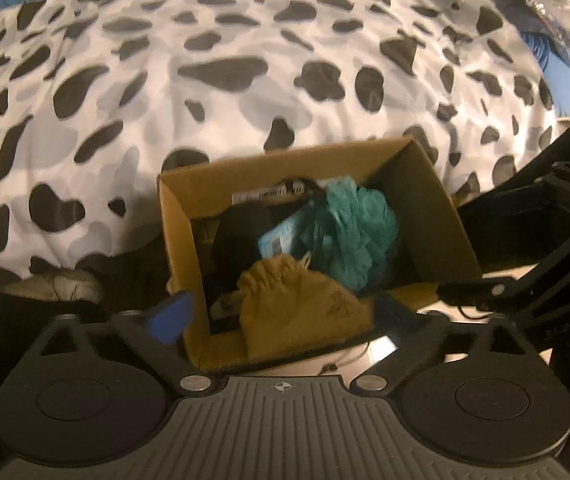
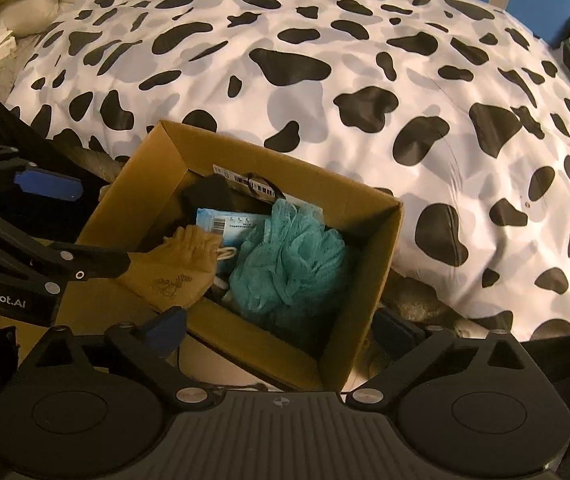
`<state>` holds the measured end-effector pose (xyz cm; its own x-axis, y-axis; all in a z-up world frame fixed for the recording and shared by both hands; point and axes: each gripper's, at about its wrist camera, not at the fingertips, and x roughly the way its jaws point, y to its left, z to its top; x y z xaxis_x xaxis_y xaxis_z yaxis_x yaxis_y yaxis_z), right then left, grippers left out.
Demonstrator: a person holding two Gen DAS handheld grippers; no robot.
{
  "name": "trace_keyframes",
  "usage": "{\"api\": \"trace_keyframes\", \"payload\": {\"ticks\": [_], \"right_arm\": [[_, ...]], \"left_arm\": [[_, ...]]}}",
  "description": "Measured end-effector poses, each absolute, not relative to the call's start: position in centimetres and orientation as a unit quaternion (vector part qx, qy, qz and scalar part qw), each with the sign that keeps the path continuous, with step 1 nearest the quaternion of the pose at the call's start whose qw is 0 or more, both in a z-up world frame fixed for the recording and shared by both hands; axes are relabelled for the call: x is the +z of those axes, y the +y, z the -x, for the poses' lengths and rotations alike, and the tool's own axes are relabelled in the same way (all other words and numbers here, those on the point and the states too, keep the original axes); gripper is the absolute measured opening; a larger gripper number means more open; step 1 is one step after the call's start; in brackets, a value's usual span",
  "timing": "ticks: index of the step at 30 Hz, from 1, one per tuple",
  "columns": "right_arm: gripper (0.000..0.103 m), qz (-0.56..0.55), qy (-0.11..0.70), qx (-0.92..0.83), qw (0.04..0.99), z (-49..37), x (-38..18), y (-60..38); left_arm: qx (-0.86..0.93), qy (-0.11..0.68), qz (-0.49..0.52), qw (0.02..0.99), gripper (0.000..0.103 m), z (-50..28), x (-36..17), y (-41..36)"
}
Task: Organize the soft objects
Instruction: 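Carry the pouch and mesh sponge into the box with both tools, then open both tools to release pouch and sponge inside the box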
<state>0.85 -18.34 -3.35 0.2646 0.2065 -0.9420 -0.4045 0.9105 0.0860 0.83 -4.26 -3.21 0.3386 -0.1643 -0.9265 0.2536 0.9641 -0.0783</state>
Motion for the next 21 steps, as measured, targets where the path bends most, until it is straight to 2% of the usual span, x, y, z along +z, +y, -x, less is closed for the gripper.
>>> {"api": "trace_keyframes", "payload": {"ticks": [21], "right_arm": [[0.103,0.103,0.598,0.17,0.777,-1.05,-4.33,-18.07]], "left_arm": [[-0.085,0.581,-0.057,0.807,0.103,-1.15,-3.88,-3.92]]}}
